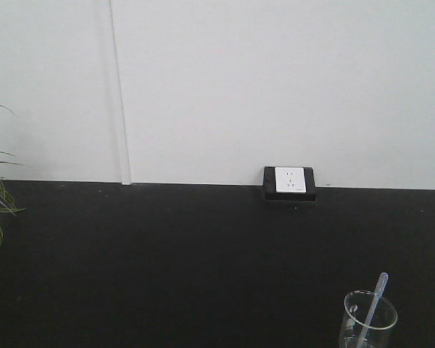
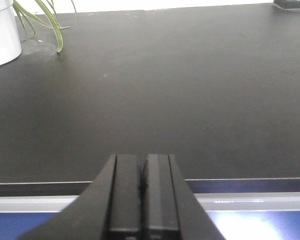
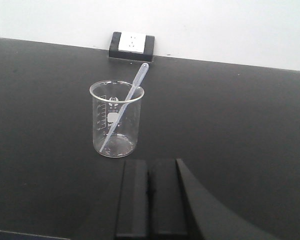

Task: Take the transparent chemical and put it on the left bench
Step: 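Reach the right gripper down and grasp the transparent pipette in the beaker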

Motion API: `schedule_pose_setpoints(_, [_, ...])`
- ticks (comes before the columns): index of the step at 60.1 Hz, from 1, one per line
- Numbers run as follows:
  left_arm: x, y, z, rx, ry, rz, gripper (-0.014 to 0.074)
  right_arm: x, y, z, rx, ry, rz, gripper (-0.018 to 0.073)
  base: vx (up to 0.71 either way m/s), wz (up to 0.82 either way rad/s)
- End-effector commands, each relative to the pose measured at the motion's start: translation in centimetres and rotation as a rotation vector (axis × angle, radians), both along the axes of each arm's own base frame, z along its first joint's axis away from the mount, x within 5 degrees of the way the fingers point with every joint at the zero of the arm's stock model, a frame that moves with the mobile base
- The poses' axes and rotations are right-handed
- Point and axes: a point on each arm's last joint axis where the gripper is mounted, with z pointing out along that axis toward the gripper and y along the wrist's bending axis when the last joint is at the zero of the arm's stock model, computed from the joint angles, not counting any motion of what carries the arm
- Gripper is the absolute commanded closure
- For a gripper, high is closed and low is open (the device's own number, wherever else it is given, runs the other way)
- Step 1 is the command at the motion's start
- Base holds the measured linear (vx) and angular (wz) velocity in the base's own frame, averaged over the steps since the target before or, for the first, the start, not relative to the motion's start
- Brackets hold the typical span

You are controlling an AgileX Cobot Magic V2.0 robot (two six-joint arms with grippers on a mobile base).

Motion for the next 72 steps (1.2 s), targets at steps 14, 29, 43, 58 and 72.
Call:
schedule_pose_setpoints(14, [-0.1, 0.0, 0.3, -0.014, -0.081, -0.001, 0.06, 0.0, 0.0, 0.6, -0.01, -0.09, 0.002, 0.0566, 0.0, 0.0])
schedule_pose_setpoints(29, [-0.1, 0.0, 0.3, -0.014, -0.081, -0.001, 0.06, 0.0, 0.0, 0.6, -0.01, -0.09, 0.002, 0.0566, 0.0, 0.0])
schedule_pose_setpoints(43, [-0.1, 0.0, 0.3, -0.014, -0.081, -0.001, 0.06, 0.0, 0.0, 0.7, -0.091, -0.102, 0.004, 0.0566, 0.0, 0.0])
schedule_pose_setpoints(58, [-0.1, 0.0, 0.3, -0.014, -0.081, -0.001, 0.06, 0.0, 0.2, 2.3, 0.106, -0.281, 0.012, 0.0566, 0.0, 0.0])
schedule_pose_setpoints(72, [-0.1, 0.0, 0.3, -0.014, -0.081, -0.001, 0.06, -0.3, 0.2, 4.6, 0.088, -0.45, 0.028, 0.0563, 0.0, 0.0])
